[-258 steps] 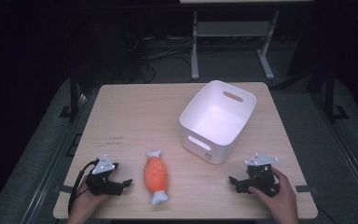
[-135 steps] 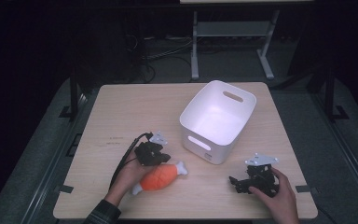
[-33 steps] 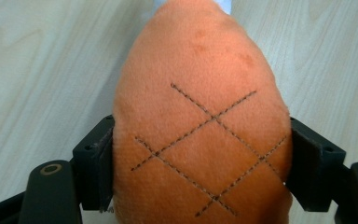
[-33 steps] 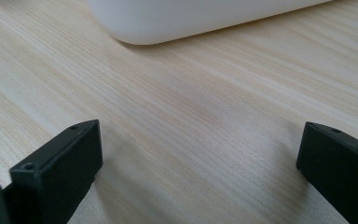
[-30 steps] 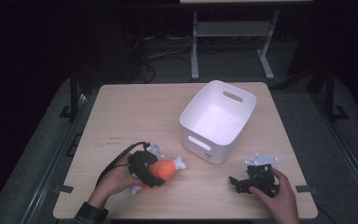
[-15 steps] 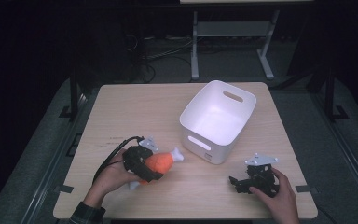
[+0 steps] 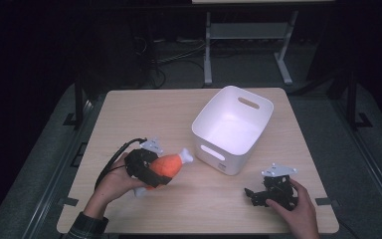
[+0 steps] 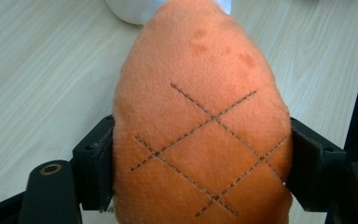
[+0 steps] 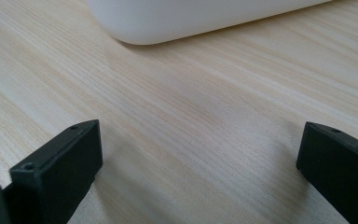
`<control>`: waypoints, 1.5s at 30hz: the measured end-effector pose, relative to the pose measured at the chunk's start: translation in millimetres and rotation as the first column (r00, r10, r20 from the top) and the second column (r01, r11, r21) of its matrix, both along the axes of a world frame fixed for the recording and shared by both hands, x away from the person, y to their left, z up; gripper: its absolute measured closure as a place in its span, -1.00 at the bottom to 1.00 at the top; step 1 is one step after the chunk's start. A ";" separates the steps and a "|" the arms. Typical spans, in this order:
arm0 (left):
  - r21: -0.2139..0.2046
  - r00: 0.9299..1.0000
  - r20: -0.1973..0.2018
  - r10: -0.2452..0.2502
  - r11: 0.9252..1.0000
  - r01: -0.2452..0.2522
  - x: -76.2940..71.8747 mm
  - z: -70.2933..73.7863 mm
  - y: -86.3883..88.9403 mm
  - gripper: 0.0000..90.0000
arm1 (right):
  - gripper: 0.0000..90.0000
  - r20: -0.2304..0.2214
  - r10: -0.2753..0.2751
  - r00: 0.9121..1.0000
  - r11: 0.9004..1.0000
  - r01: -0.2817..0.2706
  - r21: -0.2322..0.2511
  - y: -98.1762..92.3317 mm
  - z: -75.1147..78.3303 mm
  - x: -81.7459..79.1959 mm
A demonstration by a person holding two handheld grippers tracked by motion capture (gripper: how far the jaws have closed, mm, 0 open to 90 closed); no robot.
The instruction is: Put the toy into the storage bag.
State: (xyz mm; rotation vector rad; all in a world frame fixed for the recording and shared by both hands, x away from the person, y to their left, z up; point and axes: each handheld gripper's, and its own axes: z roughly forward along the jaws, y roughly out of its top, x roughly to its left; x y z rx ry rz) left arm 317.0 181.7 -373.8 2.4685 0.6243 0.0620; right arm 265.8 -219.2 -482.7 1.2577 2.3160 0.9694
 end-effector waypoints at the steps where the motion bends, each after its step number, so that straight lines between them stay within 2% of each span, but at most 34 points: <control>1: 0.000 1.000 0.000 0.000 1.000 0.000 0.0 0.0 0.0 -0.49 | -1.00 0.000 0.000 1.000 1.000 0.000 0.000 0.0 0.0 0.0; 11: -0.028 1.000 0.006 0.012 1.000 -0.012 5.0 12.9 1.1 -0.49 | -1.00 0.000 0.002 1.000 1.000 -0.002 0.000 -0.1 0.1 0.0; 28: -0.043 0.999 0.037 0.006 0.999 -0.004 13.0 40.6 -4.1 -0.49 | -1.00 0.002 0.001 1.000 1.000 -0.001 -0.001 -0.1 0.1 -0.1; 38: -0.066 0.999 0.047 0.009 0.998 -0.006 20.2 54.2 -9.5 -0.49 | -1.00 0.001 0.002 1.000 1.000 -0.002 -0.001 -0.1 0.1 0.0; 45: -0.067 0.998 0.058 0.006 0.998 -0.002 26.2 64.7 -17.3 -0.49 | -1.00 0.001 0.002 1.000 1.000 -0.002 -0.001 -0.1 0.1 0.0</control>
